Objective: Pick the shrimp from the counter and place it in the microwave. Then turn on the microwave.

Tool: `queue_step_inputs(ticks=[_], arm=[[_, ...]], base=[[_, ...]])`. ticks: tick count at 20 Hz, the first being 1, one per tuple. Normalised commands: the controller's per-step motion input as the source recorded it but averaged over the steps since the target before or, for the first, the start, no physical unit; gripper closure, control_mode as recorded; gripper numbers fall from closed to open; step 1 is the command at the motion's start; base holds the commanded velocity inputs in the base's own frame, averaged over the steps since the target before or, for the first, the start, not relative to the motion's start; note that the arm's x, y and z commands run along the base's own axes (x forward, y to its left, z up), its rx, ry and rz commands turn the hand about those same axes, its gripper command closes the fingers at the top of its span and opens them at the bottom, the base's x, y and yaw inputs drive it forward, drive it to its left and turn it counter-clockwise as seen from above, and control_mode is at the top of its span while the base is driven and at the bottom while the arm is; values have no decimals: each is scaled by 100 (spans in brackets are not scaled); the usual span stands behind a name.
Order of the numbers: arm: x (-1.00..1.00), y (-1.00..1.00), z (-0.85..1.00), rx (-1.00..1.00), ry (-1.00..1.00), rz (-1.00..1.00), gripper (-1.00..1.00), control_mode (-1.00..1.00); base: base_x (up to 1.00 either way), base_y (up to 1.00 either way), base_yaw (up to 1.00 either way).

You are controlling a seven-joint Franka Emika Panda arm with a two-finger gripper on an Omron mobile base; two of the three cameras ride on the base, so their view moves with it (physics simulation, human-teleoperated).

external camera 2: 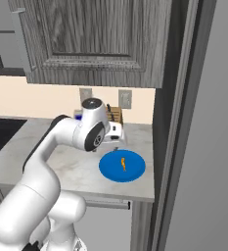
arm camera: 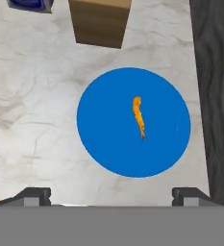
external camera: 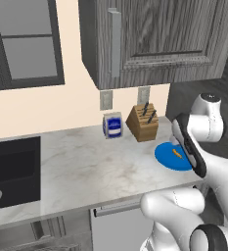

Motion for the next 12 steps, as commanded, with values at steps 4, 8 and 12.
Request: queue_step_inputs(ticks=[4,8,12], arm=[[35,-8,-27,0,5,0,-100,-100],[32,-12,-25,0,5,0,-100,-100],[26,-15,-24,0,5,0,-100,-100]], base=[[0,0,0],[0,0,0],[0,0,0]])
